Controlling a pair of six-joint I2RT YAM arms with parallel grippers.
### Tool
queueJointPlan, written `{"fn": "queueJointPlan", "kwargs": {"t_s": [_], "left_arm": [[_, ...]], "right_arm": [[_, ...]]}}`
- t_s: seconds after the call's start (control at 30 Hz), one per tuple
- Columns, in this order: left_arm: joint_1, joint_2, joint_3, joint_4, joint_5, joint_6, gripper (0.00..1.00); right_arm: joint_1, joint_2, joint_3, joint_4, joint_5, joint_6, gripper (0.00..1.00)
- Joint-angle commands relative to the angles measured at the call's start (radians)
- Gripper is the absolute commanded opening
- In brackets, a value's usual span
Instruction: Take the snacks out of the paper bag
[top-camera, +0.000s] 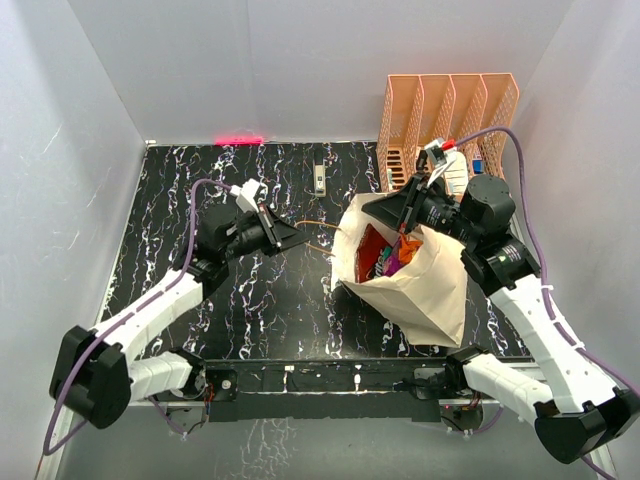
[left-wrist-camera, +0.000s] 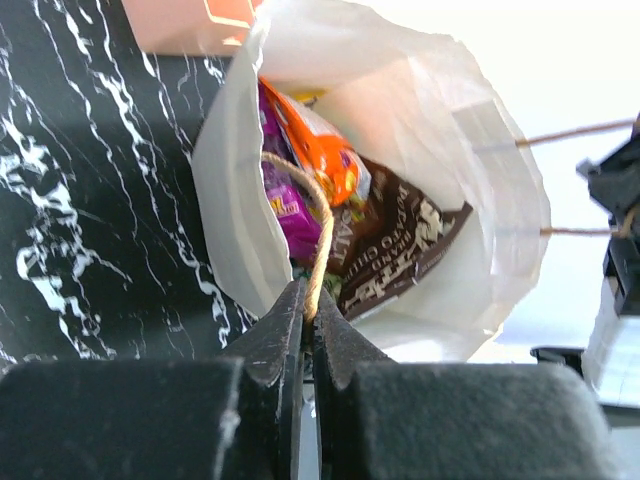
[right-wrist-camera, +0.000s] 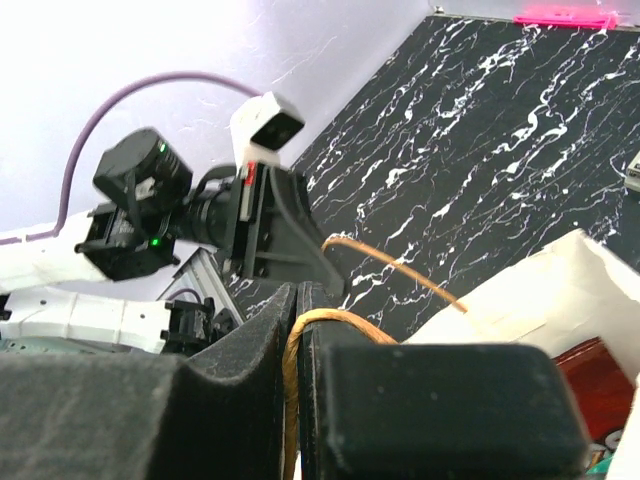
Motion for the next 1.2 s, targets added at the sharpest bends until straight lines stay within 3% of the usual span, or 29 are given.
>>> {"fn": "queueJointPlan", "kwargs": {"t_s": [0.0,0.17,0.47,0.63,0.77,0.9,0.97,1.07,1.17], "left_arm": [[-0.028,-0.116,-0.105,0.008,0.000,-0.050,0.00],[-0.034,-0.235,-0.198,-0.070,-0.022,-0.065,0.00],[-0.036,-0.330,-0.180,-0.294,-0.034,0.029,0.00],[-0.037,-0.416,-0.196,-0.393,-0.062,0.058,0.00],[-0.038,-0.437,-0.233,-0.346,0.028,0.045,0.01],[-0.039,-0.411,-0.186,-0.443,0.068,0.120,0.06],[-0.037,-0.429,-0.129,-0.554,0.013,0.182,0.16],[-0.038,-0.469,-0.038,-0.670,-0.069,0.270,0.48],[-0.038,-0.450,0.071,-0.744,-0.100,0.367,0.73]], "right_arm": [[0.003,0.061,0.073,0.140,-0.046,0.034,0.08],[0.022,0.152,0.058,0.306,-0.167,0.151,0.07],[0.303,0.276,0.068,0.344,-0.189,0.119,0.07],[0.308,0.205,-0.012,0.372,-0.182,0.132,0.07],[0.309,0.091,-0.083,0.253,-0.057,0.046,0.07],[0.309,-0.030,-0.210,0.306,0.005,0.071,0.07],[0.309,-0.066,-0.279,0.392,-0.023,0.129,0.07],[0.309,-0.090,-0.325,0.457,-0.060,0.179,0.07],[0.309,-0.099,-0.360,0.494,-0.059,0.237,0.07]]}}
